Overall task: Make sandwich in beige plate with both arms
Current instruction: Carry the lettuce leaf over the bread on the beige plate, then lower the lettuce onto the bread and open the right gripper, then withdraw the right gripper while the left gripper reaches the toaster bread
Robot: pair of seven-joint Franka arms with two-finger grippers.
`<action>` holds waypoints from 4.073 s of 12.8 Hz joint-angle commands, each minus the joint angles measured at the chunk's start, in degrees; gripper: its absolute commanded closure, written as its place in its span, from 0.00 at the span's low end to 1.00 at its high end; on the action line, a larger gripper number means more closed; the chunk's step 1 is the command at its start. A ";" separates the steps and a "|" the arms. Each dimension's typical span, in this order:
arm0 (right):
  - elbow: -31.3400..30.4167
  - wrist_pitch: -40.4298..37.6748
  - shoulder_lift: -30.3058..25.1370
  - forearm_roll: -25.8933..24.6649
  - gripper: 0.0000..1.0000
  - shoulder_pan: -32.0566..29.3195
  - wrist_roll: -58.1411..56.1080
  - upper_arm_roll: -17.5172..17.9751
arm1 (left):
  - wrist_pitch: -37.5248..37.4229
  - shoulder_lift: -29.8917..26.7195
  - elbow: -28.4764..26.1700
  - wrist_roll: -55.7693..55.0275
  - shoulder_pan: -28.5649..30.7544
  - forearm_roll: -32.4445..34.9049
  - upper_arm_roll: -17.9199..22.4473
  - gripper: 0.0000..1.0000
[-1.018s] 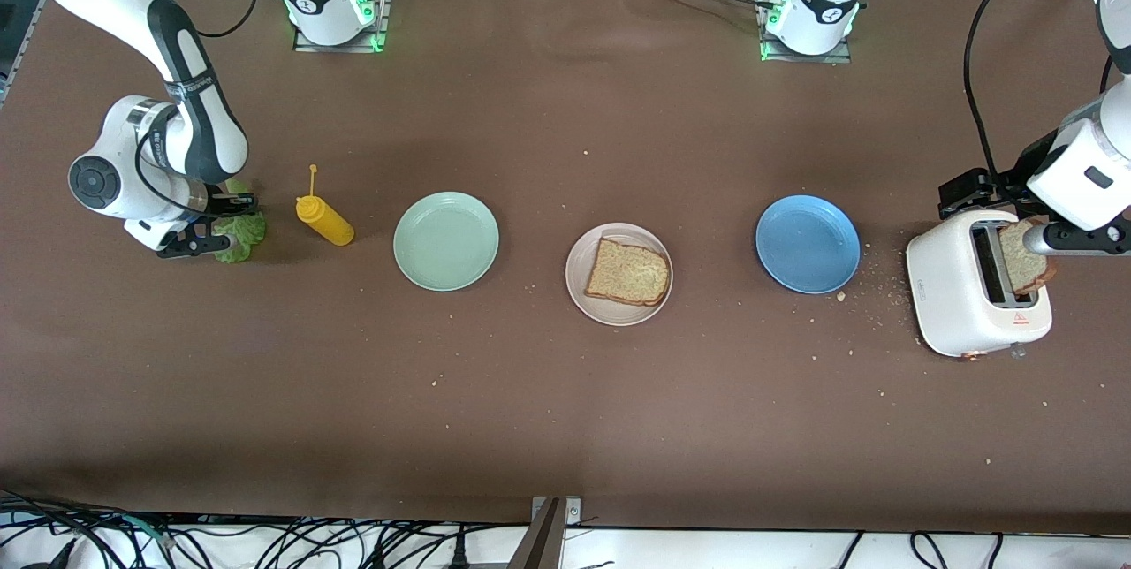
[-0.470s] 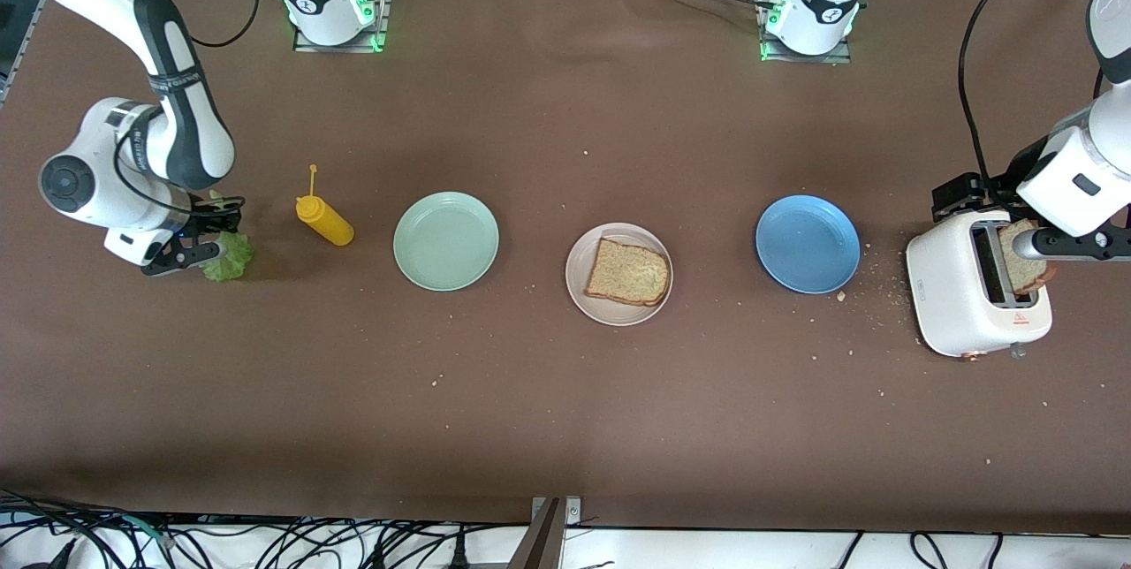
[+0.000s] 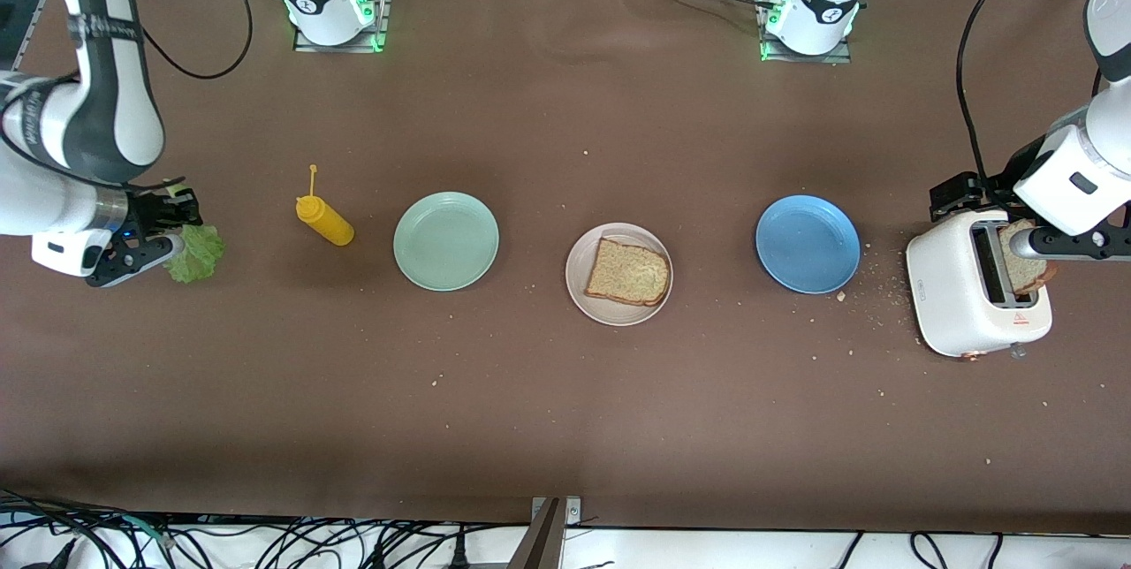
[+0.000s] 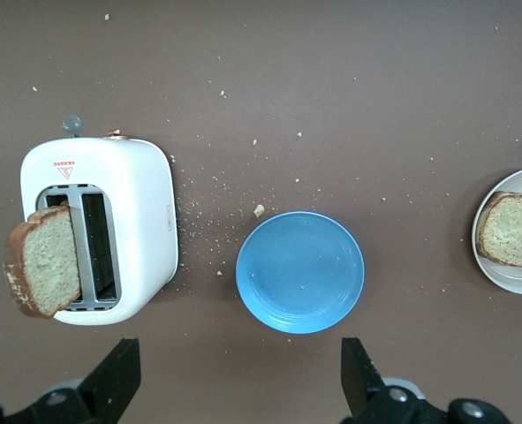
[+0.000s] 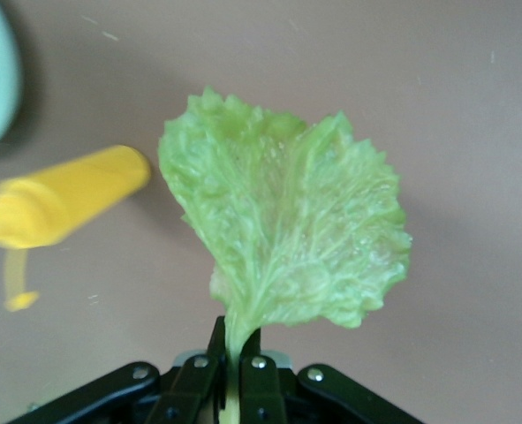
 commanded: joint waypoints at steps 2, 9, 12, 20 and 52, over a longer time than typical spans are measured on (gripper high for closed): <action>6.85 -6.27 0.04 1.27 1.00 3.50 -0.48 3.65 | -0.24 0.42 1.22 0.12 -0.43 2.04 0.04 0.00; 9.15 4.33 0.91 6.73 1.00 5.86 0.22 21.67 | -0.32 0.25 1.31 0.29 -0.43 4.06 0.04 0.00; 9.23 14.17 4.86 6.20 1.00 12.35 2.76 23.80 | -0.15 0.34 1.31 0.20 -0.43 4.24 -0.23 0.00; 16.69 35.11 19.71 6.38 1.00 21.68 8.04 23.89 | -0.67 0.25 4.65 0.03 -0.34 6.97 -0.14 0.00; 17.84 11.62 8.33 5.94 0.00 19.60 17.54 16.86 | 0.72 8.23 4.65 7.30 7.65 2.48 0.12 0.00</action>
